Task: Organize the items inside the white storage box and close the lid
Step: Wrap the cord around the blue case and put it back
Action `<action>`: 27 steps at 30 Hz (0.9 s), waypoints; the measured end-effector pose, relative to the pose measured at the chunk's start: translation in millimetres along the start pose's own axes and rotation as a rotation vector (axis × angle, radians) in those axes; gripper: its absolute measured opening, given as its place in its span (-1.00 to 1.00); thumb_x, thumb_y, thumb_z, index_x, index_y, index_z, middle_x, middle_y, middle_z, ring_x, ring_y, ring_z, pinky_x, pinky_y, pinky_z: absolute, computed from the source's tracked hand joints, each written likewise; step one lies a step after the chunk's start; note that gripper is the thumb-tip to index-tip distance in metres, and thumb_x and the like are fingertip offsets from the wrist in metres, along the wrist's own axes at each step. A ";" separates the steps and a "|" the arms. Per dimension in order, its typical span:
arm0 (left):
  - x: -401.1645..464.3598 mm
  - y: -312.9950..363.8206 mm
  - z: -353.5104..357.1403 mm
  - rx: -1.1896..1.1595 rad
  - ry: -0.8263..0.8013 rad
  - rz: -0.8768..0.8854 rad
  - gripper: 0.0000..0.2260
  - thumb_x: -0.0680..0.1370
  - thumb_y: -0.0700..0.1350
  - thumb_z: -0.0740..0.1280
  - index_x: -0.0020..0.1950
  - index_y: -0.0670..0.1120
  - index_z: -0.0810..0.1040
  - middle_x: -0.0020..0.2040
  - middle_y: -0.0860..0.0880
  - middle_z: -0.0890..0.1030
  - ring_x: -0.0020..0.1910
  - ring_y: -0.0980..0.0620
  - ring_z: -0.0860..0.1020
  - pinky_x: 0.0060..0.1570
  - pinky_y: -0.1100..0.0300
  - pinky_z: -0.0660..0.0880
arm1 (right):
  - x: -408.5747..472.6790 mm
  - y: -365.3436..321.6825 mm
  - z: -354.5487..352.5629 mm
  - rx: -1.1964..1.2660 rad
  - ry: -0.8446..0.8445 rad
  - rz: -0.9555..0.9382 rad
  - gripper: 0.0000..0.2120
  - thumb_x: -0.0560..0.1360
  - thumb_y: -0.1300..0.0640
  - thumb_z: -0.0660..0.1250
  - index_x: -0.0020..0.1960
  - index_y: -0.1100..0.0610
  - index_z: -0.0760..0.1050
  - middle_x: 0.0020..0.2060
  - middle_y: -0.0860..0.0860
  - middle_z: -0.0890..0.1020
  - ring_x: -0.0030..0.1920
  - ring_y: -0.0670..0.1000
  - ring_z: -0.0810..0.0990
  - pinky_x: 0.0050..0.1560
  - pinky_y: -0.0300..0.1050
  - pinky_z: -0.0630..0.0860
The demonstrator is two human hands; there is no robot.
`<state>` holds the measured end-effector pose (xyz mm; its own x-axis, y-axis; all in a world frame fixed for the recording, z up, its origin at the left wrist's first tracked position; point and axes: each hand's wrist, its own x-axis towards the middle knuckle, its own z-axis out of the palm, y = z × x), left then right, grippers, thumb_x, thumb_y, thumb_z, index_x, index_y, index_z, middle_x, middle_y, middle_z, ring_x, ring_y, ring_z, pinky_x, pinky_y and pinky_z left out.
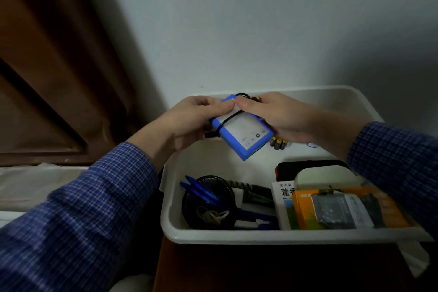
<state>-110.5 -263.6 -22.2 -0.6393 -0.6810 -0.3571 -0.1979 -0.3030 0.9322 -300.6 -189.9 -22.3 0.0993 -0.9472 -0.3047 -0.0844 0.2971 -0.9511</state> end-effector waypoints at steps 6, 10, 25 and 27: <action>14.1 -8.2 9.0 0.023 0.137 -0.063 -0.69 0.52 -0.09 0.48 0.19 -0.22 0.65 0.03 -0.18 0.70 -0.04 -0.08 0.70 -0.07 0.02 0.66 | -2.9 23.1 15.5 0.499 0.164 0.201 -0.66 0.58 0.04 0.39 0.30 0.14 0.54 0.08 0.13 0.72 0.05 0.08 0.73 -0.11 -0.02 0.70; 19.9 -11.7 15.5 0.009 0.180 -0.124 -0.71 0.52 -0.16 0.47 0.18 -0.29 0.61 0.08 -0.28 0.69 -0.06 -0.15 0.70 -0.05 0.01 0.65 | 0.1 33.2 33.6 0.723 0.394 0.239 -0.75 0.57 0.07 0.41 0.18 0.19 0.57 -0.12 0.13 0.75 -0.18 0.06 0.76 -0.38 -0.08 0.65; 34.1 34.1 -9.1 0.334 -0.415 -0.112 -0.70 0.57 -0.37 0.31 0.31 -0.35 0.52 0.04 -0.25 0.68 -0.11 -0.05 0.71 -0.18 0.17 0.65 | -27.6 21.6 26.6 0.333 0.135 0.255 -0.67 0.45 0.11 0.53 0.18 0.15 0.61 -0.06 0.10 0.75 -0.12 0.08 0.74 -0.27 -0.21 0.61; 39.1 32.2 -9.0 0.385 -0.418 -0.100 -0.71 0.57 -0.36 0.32 0.29 -0.35 0.53 0.14 -0.33 0.63 -0.03 -0.10 0.69 -0.04 0.08 0.65 | -24.0 21.1 25.3 0.343 0.152 0.261 -0.68 0.47 0.18 0.52 0.19 0.19 0.59 0.01 0.17 0.73 -0.09 0.13 0.74 -0.19 -0.13 0.65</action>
<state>-135.3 -306.0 -6.7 -0.8273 -0.3163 -0.4642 -0.4790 -0.0344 0.8771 -279.8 -157.8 -36.3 -0.0302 -0.8346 -0.5500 0.2483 0.5267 -0.8130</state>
